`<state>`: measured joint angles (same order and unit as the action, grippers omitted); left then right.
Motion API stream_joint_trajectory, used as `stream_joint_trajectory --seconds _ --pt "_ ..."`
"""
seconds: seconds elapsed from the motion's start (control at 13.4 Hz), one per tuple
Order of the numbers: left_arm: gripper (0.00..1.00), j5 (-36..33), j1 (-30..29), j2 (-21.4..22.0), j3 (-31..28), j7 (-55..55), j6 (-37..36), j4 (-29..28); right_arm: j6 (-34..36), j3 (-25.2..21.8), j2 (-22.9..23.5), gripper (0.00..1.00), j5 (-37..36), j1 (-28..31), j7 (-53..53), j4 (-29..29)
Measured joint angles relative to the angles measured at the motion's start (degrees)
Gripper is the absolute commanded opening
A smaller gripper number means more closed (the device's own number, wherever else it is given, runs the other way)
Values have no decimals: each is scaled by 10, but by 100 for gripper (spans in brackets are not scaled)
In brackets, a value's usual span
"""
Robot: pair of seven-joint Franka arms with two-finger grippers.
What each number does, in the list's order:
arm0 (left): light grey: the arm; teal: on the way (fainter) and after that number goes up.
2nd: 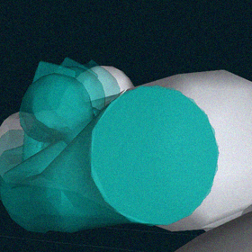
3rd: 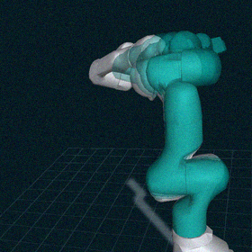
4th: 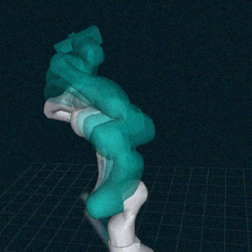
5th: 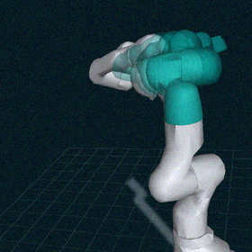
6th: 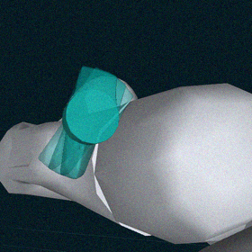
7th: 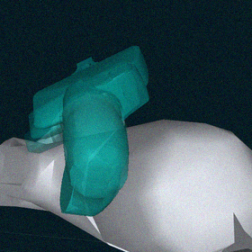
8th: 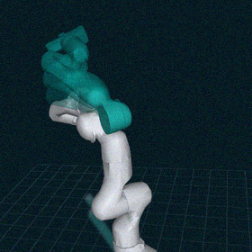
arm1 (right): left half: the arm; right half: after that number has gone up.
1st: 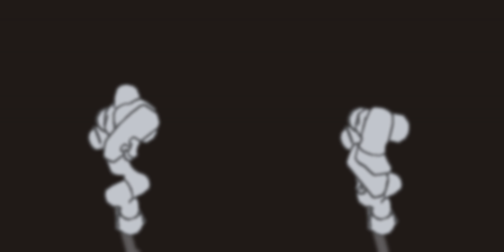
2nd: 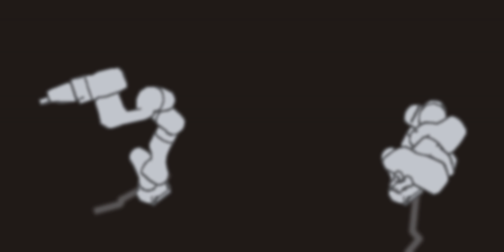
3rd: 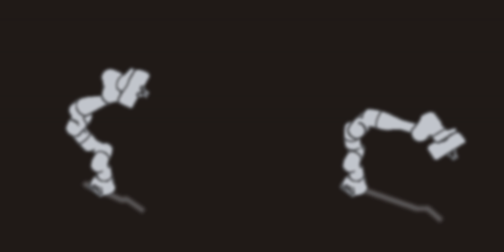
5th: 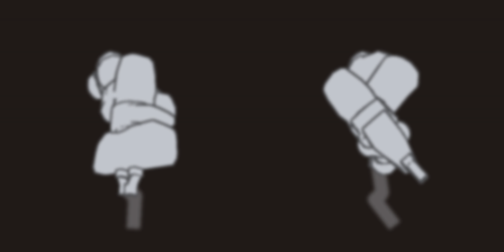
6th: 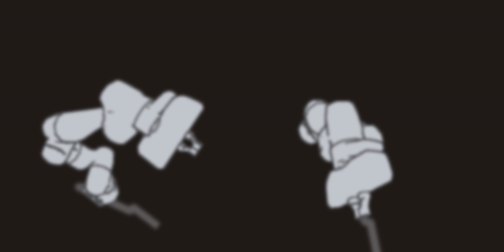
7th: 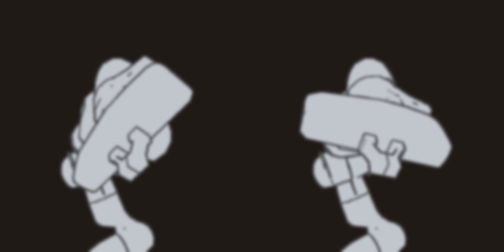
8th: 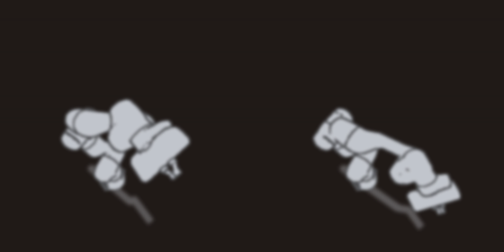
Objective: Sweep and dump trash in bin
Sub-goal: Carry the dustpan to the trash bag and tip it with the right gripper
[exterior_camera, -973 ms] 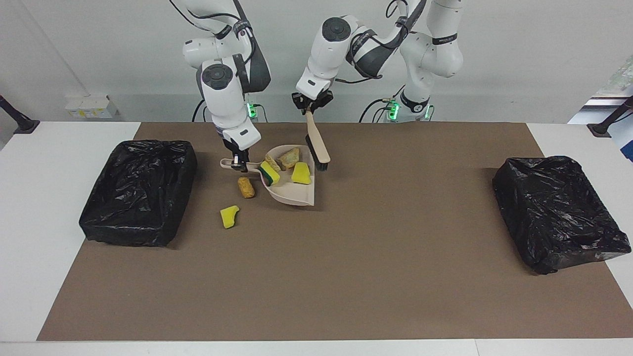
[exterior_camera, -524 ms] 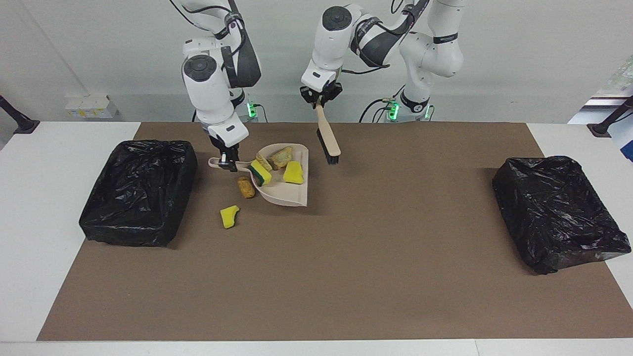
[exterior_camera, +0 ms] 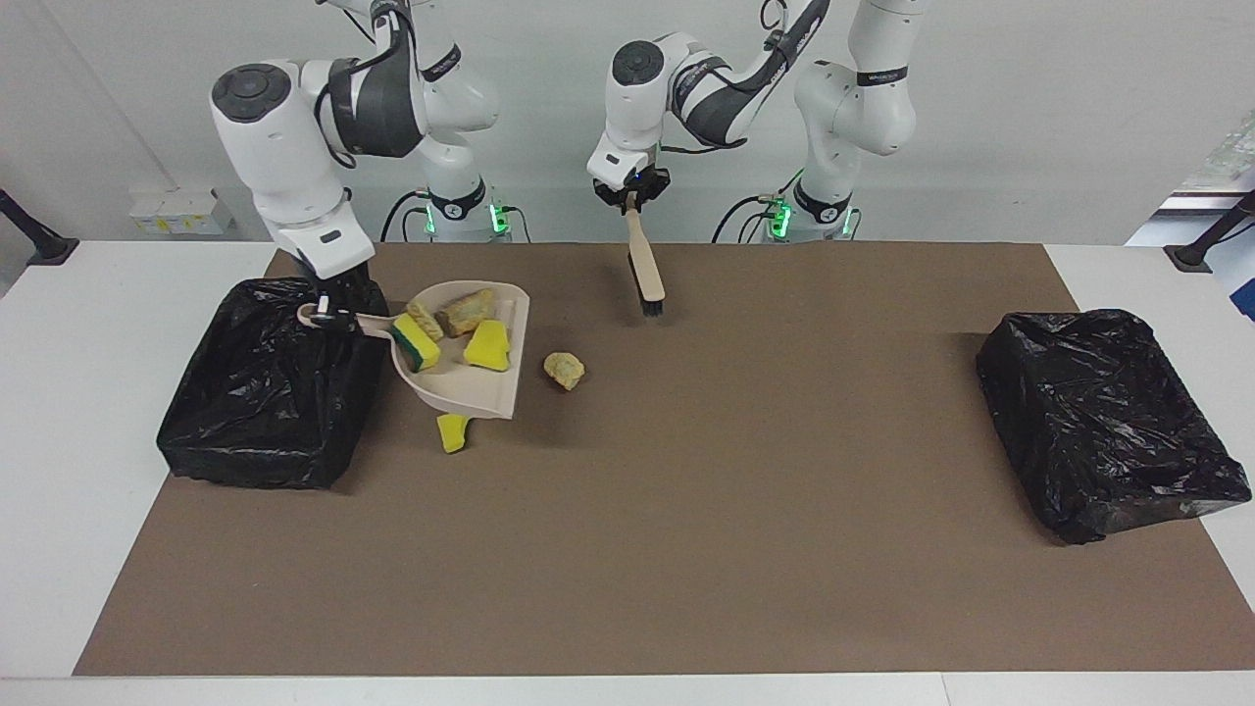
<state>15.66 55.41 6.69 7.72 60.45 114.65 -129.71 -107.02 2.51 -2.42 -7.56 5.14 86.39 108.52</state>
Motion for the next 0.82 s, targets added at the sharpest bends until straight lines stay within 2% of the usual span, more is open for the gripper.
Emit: stream_joint_trajectory --seconds 0.37,0.6,0.67,0.75,0.82 --pt "0 -3 -2 0 -3 -37 60 -46 2 -1 15 0 -109 77 8 -19" --pt "0 -4 -21 0 -7 -64 74 -55 0 -1 15 0 -151 134 37 -21" --pt "16 -4 -31 0 -8 -75 75 -55 -1 -1 15 0 -160 157 54 -22" --pt "45 -4 -40 0 -8 -84 75 -56 -2 -1 14 0 -165 180 70 -22" --pt "65 -4 -46 0 -9 -89 75 -56 -2 -1 13 0 -172 201 84 -21"
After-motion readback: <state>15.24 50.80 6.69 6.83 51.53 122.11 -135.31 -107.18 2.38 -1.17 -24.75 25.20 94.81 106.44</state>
